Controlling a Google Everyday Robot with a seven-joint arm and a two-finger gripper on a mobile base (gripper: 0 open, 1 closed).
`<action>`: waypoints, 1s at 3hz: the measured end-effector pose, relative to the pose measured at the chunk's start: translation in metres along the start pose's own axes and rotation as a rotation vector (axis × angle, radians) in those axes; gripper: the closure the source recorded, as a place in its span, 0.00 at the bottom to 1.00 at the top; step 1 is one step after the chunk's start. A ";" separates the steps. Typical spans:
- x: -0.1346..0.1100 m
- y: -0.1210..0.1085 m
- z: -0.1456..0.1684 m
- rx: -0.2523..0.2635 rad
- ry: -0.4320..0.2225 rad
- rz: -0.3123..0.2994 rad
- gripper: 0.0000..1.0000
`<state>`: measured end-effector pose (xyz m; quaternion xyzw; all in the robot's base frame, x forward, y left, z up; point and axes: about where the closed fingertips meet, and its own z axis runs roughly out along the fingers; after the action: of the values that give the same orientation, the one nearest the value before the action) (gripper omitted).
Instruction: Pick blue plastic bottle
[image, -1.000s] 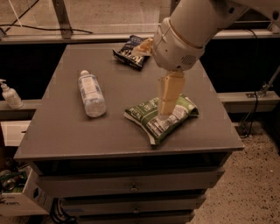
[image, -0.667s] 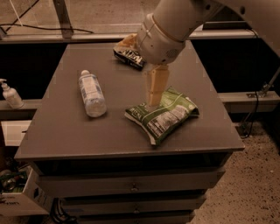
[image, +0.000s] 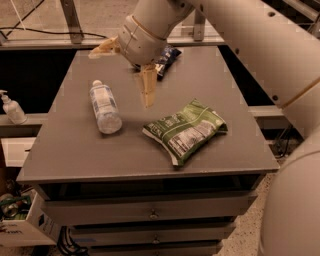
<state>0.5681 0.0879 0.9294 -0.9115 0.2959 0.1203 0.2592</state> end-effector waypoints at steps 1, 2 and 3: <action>-0.010 -0.019 0.025 -0.030 -0.027 -0.165 0.00; -0.010 -0.020 0.026 -0.026 -0.028 -0.184 0.00; -0.015 -0.020 0.027 -0.072 0.036 -0.261 0.00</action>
Offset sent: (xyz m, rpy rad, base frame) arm 0.0019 0.0264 -0.0075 0.0033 -0.0482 0.1368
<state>0.5665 0.1234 0.9204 -0.9529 0.1750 0.0798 0.2343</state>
